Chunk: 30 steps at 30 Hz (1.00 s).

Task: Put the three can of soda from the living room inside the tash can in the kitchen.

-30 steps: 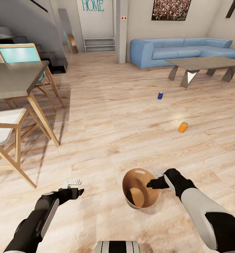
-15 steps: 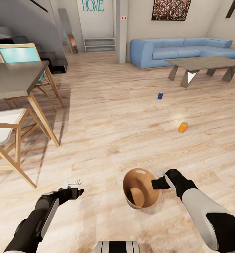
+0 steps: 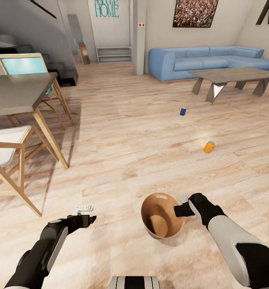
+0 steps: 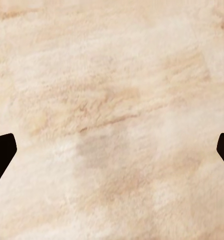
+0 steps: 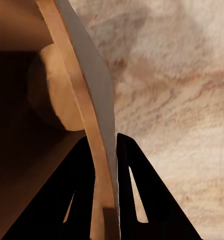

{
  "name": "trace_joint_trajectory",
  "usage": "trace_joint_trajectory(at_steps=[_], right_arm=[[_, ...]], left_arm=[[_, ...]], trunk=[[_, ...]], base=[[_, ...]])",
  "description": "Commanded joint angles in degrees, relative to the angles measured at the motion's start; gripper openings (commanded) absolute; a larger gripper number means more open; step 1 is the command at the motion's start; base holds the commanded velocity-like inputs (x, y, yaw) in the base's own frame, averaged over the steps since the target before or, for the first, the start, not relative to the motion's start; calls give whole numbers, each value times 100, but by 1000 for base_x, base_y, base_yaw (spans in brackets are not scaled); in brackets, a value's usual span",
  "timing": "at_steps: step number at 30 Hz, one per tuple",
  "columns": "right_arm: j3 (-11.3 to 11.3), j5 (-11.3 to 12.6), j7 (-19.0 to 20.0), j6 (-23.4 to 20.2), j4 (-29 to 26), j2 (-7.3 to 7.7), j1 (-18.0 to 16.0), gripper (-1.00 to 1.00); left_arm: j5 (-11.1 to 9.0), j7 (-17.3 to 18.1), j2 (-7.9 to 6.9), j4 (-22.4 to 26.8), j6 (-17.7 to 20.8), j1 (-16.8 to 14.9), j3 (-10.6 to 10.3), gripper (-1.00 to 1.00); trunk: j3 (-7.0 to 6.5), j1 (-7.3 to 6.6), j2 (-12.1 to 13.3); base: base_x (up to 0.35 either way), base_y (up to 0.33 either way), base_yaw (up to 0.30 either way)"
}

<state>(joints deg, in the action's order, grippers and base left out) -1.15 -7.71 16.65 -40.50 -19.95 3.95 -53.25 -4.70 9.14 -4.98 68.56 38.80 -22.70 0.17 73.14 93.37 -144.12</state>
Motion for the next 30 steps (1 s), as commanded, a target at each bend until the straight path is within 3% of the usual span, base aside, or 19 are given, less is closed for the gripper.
trace_joint_trajectory(at_steps=[1,30], right_arm=[[19,122,40,-19,0,-3,-1,-100],[26,125,47,-8,-8,-11,-1,-100]], left_arm=[[1,0,1,-1,1,1,-2,100],[2,0,6,-1,36,-3,-8,100]], trunk=[[-23,-3,1],[-666,-77,40]], base=[[0,0,0],[0,0,0]])
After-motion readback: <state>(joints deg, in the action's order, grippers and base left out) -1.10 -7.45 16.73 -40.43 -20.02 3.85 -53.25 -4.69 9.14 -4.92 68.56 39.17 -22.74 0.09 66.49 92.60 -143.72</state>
